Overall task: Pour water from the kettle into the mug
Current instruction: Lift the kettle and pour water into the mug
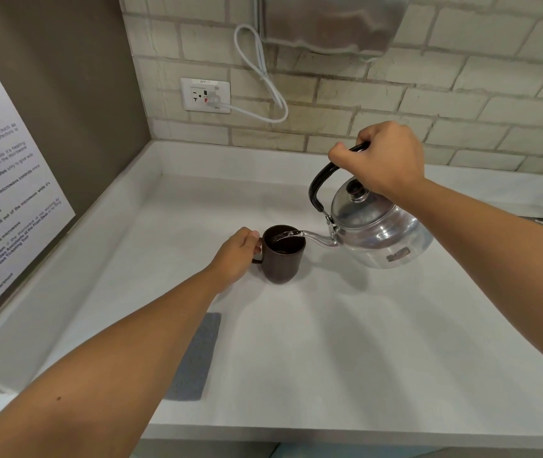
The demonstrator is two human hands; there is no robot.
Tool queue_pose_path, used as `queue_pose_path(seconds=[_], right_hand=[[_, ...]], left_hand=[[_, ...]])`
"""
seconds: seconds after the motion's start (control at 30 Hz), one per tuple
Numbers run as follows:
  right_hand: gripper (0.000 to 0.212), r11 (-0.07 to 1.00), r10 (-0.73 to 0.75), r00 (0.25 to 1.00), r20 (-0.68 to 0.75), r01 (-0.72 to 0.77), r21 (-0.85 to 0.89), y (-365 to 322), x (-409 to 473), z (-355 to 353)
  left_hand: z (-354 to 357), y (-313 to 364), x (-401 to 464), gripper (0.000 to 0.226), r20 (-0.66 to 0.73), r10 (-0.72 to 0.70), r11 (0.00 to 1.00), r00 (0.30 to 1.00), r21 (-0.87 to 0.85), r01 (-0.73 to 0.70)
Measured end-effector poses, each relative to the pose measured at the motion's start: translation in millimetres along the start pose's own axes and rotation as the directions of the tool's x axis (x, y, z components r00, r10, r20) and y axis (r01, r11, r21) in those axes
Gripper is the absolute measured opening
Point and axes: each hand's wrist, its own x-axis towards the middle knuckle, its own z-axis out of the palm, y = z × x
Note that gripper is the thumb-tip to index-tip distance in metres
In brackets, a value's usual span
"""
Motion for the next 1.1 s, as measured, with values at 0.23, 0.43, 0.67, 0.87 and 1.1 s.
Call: queue_pose_path(seconds=[0.23, 0.43, 0.67, 0.87, 1.1], right_hand=[[0.04, 0.999, -0.007, 1.0, 0.006, 0.007, -0.035, -0.4, 1.2, 0.8], [0.04, 0.998, -0.009, 1.0, -0.002, 0.009, -0.06, 2.9, 3.8, -0.6], [0.041, 0.994, -0.028, 1.0, 0.0, 0.028, -0.107, 2.6, 6.0, 0.3], [0.043, 0.989, -0.063, 0.998, -0.001, 0.062, -0.131, 0.2, 6.6, 1.6], [0.043, 0.992, -0.058, 0.998, -0.008, 0.057, -0.114, 0.9, 7.7, 0.5]], left_hand=[[-0.6, -1.6, 1.4, 0.031, 0.012, 0.0, 1.0, 1.0, -0.001, 0.0], [0.0, -2.7, 1.5, 0.031, 0.019, -0.007, 1.0, 1.0, -0.007, 0.007], [-0.5, -2.1, 2.8, 0.031, 0.017, -0.019, 1.0, 1.0, -0.002, 0.019], [-1.1, -0.8, 2.1, 0.031, 0.02, -0.009, 1.0, 1.0, -0.013, 0.01], [-1.5, 0.1, 2.5, 0.029, 0.019, -0.003, 1.0, 1.0, -0.006, 0.003]])
